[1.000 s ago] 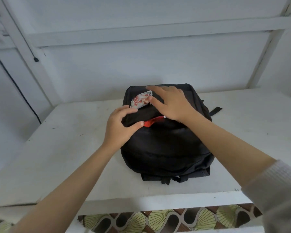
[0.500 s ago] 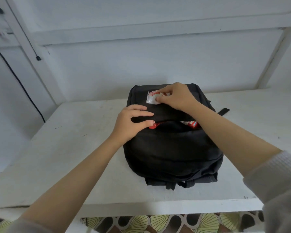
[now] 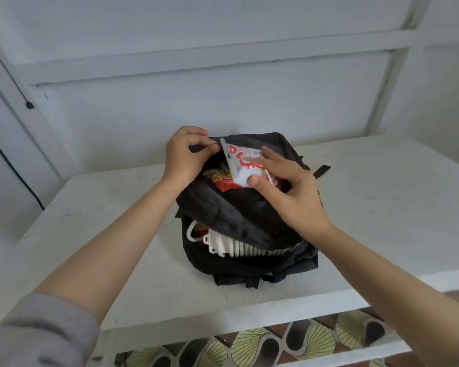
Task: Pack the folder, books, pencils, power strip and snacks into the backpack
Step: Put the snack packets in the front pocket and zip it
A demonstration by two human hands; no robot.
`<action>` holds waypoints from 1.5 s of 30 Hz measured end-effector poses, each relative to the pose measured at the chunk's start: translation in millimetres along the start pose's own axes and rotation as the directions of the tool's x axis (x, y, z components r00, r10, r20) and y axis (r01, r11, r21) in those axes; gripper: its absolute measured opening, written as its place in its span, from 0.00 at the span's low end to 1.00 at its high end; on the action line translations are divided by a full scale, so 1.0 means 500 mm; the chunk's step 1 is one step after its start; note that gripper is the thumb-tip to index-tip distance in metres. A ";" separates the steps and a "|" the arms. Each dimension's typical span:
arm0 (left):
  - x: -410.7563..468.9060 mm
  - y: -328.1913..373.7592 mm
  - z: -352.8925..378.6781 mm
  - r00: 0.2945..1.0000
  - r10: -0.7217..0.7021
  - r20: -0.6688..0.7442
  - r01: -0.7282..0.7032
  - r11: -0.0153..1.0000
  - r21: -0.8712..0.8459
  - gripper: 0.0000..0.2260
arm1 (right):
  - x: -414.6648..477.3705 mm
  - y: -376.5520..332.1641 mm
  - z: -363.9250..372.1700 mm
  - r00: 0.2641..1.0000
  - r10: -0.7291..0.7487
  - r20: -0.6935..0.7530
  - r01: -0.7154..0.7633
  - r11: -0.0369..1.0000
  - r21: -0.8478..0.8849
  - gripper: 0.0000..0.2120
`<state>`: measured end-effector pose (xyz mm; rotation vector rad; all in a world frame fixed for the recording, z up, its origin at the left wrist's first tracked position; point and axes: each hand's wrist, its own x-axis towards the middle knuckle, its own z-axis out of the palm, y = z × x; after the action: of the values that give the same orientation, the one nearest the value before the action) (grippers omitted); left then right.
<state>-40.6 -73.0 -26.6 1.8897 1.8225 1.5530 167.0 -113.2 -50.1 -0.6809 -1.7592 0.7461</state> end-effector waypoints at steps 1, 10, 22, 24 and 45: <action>0.000 0.002 -0.001 1.000 0.010 -0.010 -0.010 1.000 -0.014 0.05 | -0.016 0.003 0.006 0.999 -0.042 0.031 0.044 0.998 -0.042 0.14; -0.022 0.007 -0.023 0.994 0.106 -0.031 -0.105 0.993 0.057 0.04 | -0.014 0.031 0.075 0.999 0.037 -0.038 -0.050 0.907 -0.418 0.13; -0.039 -0.005 -0.053 0.907 0.417 0.052 -0.412 0.857 0.309 0.04 | -0.020 0.015 0.112 0.981 -0.125 0.146 0.190 0.745 -0.639 0.17; -0.040 -0.006 -0.055 0.901 0.431 0.051 -0.423 0.845 0.328 0.05 | -0.022 0.009 0.111 0.974 -0.092 0.208 0.212 0.700 -0.682 0.22; -0.043 -0.009 -0.054 0.912 0.410 0.032 -0.404 0.878 0.257 0.04 | -0.037 -0.017 0.126 0.900 0.306 0.310 -0.091 0.828 -0.553 0.28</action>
<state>-57.4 -103.5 -29.3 2.5242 1.7934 1.5044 111.4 -142.9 -70.2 -1.1714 -2.3220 0.5560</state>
